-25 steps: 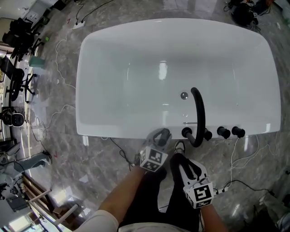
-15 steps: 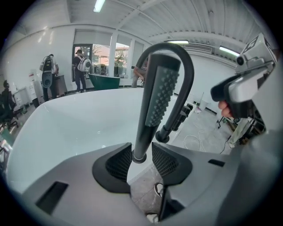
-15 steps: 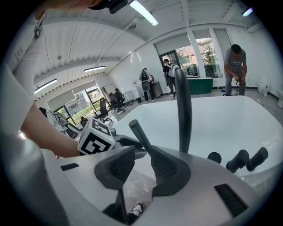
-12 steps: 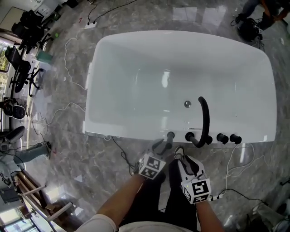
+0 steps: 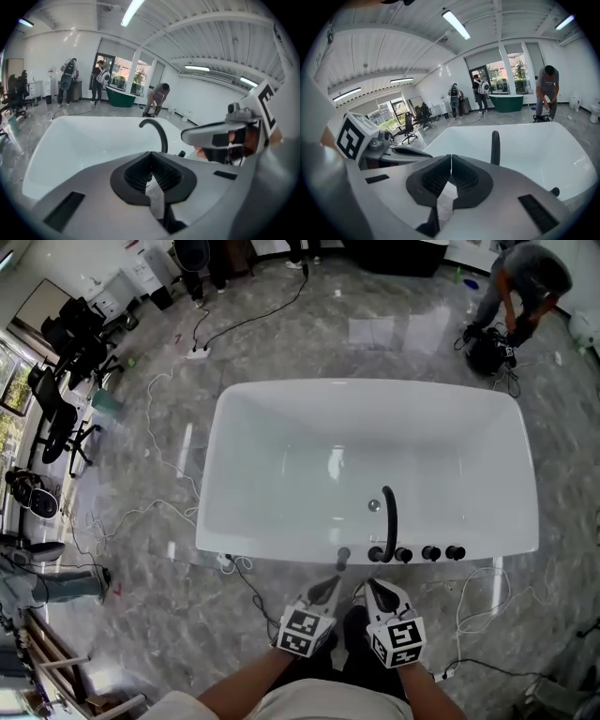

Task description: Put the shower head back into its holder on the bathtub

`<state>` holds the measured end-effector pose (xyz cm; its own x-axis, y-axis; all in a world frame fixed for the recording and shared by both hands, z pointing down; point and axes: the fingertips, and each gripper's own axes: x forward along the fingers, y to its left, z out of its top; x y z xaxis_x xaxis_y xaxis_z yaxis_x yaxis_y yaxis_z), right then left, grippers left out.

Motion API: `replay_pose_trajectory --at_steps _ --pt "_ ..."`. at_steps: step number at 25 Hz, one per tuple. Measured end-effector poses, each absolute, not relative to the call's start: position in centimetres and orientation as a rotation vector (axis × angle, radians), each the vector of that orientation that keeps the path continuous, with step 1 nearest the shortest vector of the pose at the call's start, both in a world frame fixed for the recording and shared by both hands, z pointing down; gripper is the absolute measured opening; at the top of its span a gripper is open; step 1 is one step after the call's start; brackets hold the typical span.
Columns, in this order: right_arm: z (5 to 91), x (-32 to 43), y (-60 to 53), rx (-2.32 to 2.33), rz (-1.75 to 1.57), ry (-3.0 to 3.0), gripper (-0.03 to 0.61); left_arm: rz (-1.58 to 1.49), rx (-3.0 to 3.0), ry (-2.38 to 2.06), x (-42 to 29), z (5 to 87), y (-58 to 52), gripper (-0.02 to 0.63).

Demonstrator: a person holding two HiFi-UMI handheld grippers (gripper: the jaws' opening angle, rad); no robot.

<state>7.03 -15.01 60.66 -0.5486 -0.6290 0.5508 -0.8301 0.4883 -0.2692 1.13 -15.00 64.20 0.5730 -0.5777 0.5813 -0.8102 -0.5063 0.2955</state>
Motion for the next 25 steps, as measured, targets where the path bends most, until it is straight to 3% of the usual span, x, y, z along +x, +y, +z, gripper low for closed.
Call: replay_pose_trajectory --at_steps 10,25 --pt "48.6 8.1 -19.0 1.242 0.436 -2.555 0.014 0.258 2.413 -1.215 5.7 48.3 -19.2 0.005" --pt "44.4 10.4 -21.0 1.255 0.277 -2.625 0.012 0.215 2.449 -1.340 8.2 44.9 -20.8 0.005"
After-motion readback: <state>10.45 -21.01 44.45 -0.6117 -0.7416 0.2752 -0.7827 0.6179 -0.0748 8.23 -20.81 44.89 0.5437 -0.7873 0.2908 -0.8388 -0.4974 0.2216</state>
